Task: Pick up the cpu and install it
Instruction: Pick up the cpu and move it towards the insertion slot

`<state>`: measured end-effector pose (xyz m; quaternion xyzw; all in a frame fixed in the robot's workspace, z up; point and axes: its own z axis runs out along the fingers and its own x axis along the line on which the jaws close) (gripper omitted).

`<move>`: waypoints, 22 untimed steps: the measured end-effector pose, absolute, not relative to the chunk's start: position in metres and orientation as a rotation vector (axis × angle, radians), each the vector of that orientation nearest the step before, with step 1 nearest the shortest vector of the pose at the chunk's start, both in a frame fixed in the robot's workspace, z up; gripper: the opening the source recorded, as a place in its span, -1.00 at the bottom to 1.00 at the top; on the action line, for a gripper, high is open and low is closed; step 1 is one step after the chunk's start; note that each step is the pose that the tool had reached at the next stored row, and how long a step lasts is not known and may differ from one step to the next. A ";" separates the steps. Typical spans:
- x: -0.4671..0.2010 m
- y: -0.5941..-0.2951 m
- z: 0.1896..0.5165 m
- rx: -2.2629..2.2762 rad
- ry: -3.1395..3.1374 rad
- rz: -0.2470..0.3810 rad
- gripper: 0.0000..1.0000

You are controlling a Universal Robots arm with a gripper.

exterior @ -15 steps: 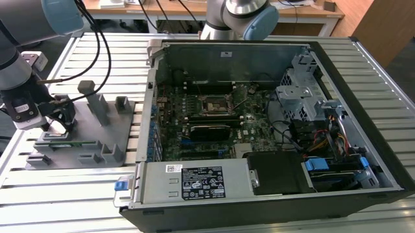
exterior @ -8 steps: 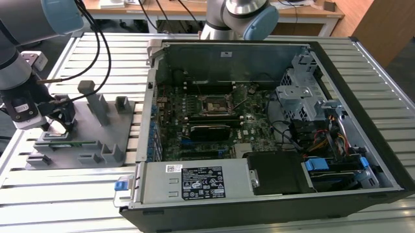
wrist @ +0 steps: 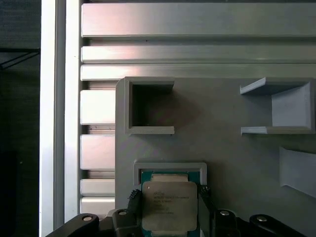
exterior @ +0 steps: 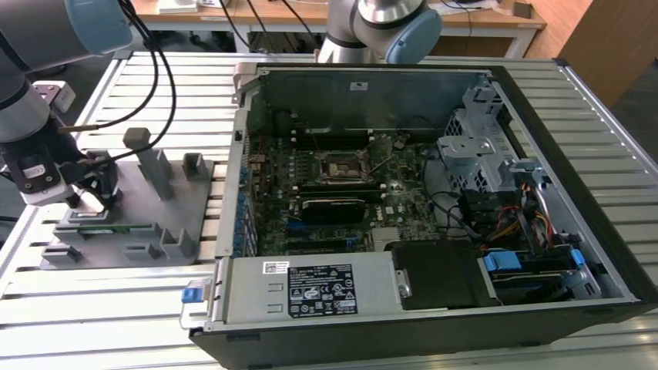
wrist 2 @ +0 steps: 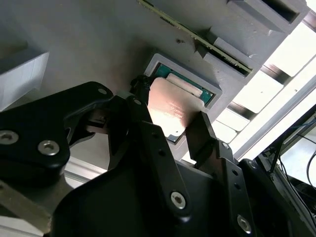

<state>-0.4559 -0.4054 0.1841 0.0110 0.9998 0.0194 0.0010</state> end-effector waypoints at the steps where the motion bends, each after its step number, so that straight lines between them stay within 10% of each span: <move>1: -0.456 -0.405 0.184 0.035 3.139 0.061 0.08; 22: -0.456 -0.405 0.201 0.035 3.139 0.061 0.08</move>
